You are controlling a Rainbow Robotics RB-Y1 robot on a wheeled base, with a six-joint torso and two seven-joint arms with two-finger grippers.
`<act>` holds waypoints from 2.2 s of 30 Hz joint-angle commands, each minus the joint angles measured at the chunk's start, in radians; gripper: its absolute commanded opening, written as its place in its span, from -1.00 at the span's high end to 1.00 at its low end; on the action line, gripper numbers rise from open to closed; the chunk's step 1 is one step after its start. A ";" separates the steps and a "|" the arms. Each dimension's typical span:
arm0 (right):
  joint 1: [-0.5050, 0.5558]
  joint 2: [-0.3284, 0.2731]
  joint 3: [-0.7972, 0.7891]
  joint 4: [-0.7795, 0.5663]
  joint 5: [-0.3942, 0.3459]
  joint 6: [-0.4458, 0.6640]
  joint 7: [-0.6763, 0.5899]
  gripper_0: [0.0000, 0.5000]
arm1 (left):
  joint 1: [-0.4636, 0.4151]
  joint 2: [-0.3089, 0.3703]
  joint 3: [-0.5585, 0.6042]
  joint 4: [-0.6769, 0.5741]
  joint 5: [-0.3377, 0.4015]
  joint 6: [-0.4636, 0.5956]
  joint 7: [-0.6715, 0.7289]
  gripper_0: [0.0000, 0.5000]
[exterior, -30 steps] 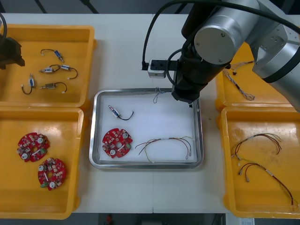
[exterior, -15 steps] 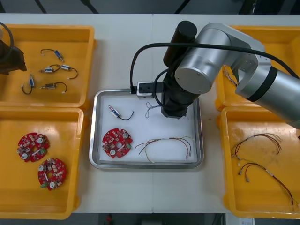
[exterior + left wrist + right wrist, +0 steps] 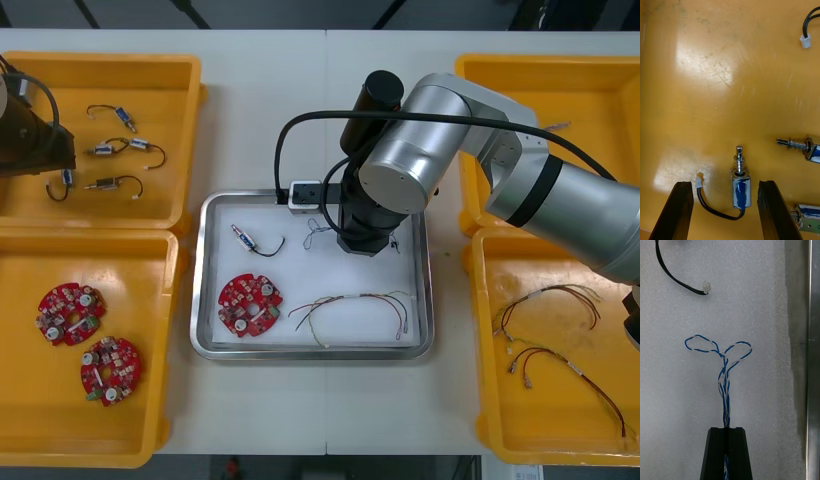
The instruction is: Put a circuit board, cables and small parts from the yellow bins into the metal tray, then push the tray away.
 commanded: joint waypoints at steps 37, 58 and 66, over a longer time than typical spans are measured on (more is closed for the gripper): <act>-0.034 -0.148 -0.512 -0.140 -0.118 0.484 -0.361 -1.00 | -0.035 -0.012 -0.159 0.002 0.045 -0.071 0.043 -1.00; 0.088 -0.280 -0.715 -0.173 0.044 0.562 -0.749 -1.00 | -0.035 -0.012 -0.167 0.003 0.022 -0.084 0.032 -0.04; 0.149 -0.302 -0.781 -0.181 0.064 0.562 -0.834 -1.00 | -0.033 -0.012 -0.165 0.005 0.008 -0.086 0.029 0.99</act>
